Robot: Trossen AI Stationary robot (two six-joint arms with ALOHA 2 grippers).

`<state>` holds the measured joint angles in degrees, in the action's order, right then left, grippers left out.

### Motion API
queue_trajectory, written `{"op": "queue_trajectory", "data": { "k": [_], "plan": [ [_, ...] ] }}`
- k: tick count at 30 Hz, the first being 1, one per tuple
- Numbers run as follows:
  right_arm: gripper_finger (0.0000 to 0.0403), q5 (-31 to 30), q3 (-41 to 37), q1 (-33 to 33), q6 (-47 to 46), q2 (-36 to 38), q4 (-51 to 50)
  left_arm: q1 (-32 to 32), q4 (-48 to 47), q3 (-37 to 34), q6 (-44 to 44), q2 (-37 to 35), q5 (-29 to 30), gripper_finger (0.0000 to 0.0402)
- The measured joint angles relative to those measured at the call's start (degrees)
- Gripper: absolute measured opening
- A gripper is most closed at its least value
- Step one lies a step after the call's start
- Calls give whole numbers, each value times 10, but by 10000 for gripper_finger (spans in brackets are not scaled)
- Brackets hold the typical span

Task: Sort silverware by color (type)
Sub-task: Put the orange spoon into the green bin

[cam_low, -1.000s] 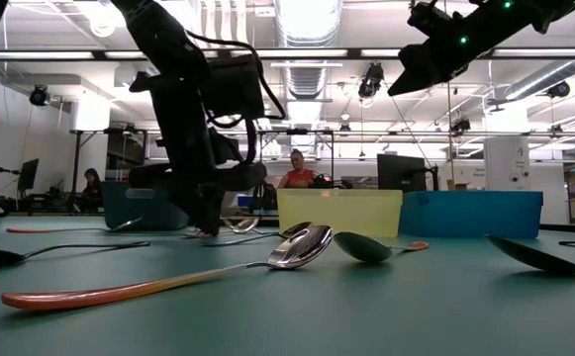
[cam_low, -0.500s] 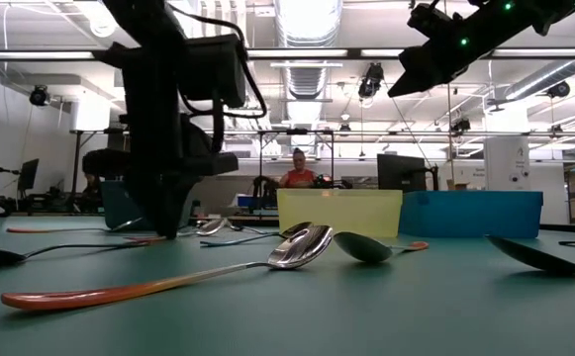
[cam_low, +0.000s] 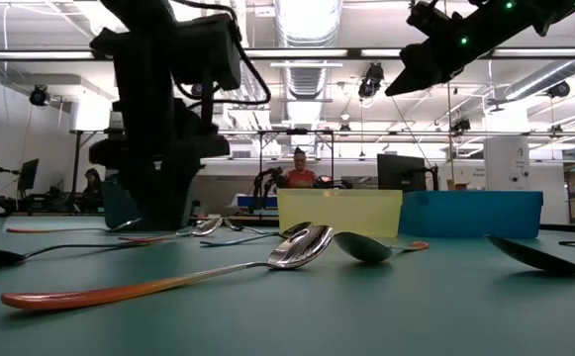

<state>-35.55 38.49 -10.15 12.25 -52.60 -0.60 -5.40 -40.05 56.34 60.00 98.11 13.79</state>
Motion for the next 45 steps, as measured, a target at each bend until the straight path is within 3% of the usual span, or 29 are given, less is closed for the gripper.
{"op": "queue_trajectory", "data": {
  "k": [6,13,17,27,33,45],
  "plan": [
    [125,0,-5,0,8,0,1,-23,21,-15,-173,-15,96,137],
    [125,0,-7,0,12,0,8,-28,214,-116,-190,-60,152,133],
    [125,0,-7,0,13,0,12,-38,265,-162,-189,-84,199,123],
    [125,0,-8,0,18,0,22,-62,342,-209,-144,-62,204,114],
    [125,0,-11,0,19,0,27,-62,342,-195,-146,-32,231,114],
    [125,0,-12,0,23,0,27,-62,334,-198,-113,-26,232,113]
  ]
}}
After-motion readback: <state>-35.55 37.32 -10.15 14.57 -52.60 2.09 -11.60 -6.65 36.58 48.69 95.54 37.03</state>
